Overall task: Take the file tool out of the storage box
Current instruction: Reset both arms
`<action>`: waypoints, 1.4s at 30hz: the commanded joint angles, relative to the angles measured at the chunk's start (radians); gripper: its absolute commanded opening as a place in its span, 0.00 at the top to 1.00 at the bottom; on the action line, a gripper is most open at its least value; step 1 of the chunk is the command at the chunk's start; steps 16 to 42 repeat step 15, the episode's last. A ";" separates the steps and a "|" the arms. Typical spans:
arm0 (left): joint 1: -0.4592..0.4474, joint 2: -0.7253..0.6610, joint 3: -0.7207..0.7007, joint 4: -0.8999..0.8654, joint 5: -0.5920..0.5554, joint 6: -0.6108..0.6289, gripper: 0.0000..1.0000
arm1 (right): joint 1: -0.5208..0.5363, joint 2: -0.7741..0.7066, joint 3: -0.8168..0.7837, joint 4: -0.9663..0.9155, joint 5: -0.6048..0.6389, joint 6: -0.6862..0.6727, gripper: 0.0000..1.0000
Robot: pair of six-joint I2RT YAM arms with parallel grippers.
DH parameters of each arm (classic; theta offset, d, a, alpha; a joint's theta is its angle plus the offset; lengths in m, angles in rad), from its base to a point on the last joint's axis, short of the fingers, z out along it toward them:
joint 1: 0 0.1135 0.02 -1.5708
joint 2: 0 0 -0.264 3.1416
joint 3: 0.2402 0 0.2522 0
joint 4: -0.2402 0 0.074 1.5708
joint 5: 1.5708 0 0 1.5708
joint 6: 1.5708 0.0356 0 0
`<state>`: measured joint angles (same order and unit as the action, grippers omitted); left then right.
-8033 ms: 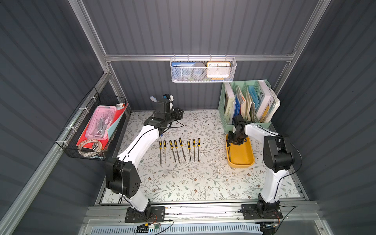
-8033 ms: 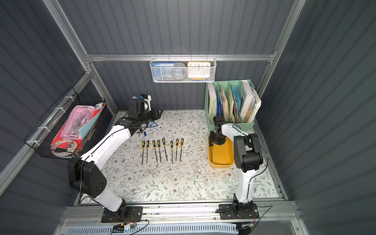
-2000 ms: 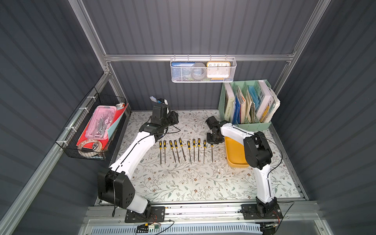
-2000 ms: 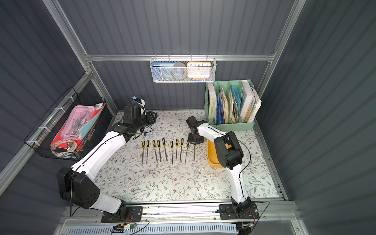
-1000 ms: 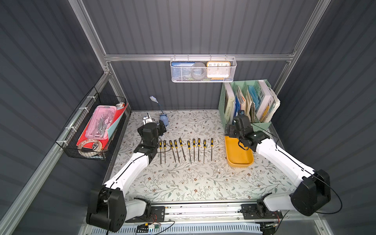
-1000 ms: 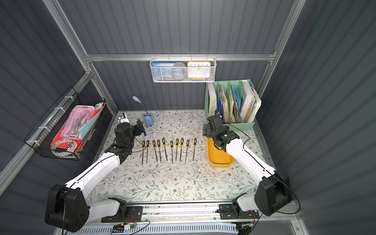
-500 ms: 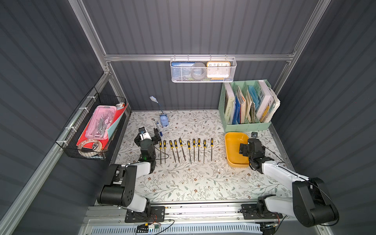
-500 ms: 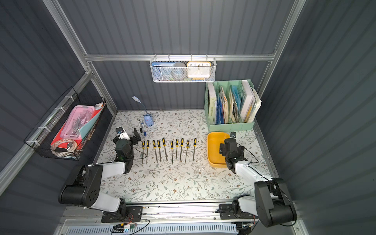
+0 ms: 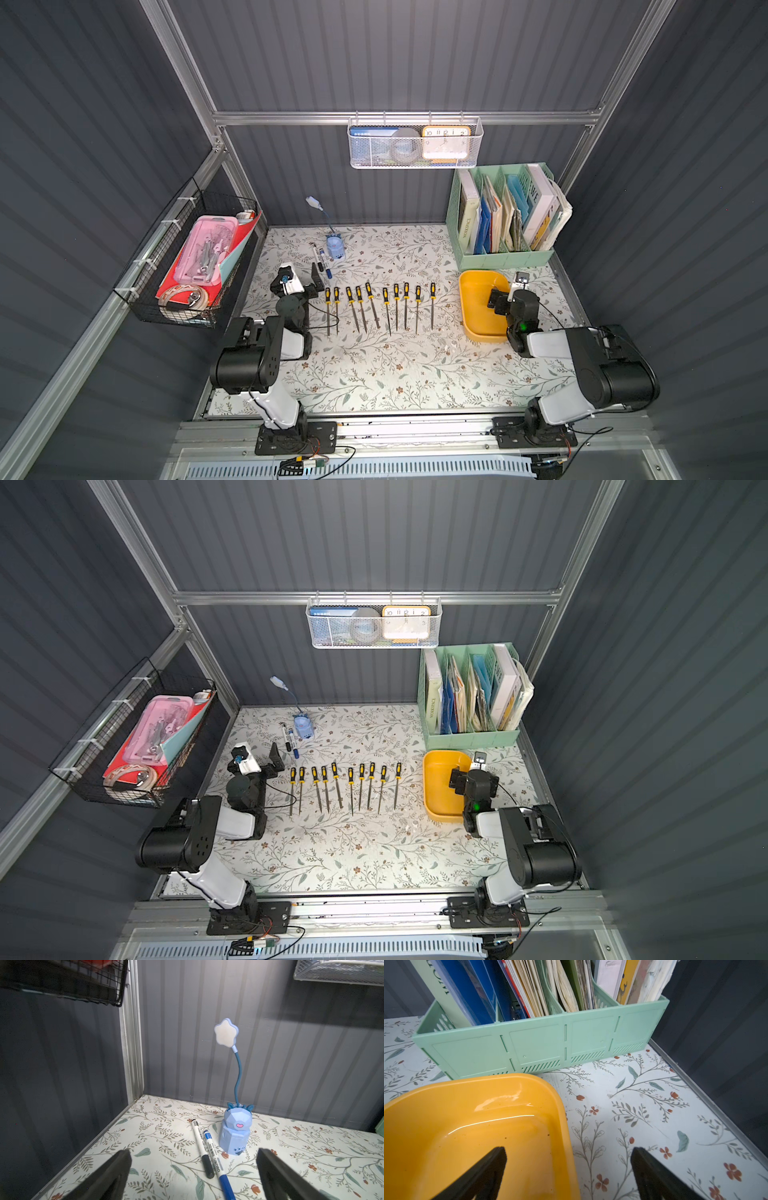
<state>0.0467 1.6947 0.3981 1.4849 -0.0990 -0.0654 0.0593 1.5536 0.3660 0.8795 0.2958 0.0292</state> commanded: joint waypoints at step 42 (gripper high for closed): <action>0.010 0.006 0.071 -0.067 -0.034 -0.020 0.00 | -0.004 0.020 -0.006 0.121 0.006 0.007 0.01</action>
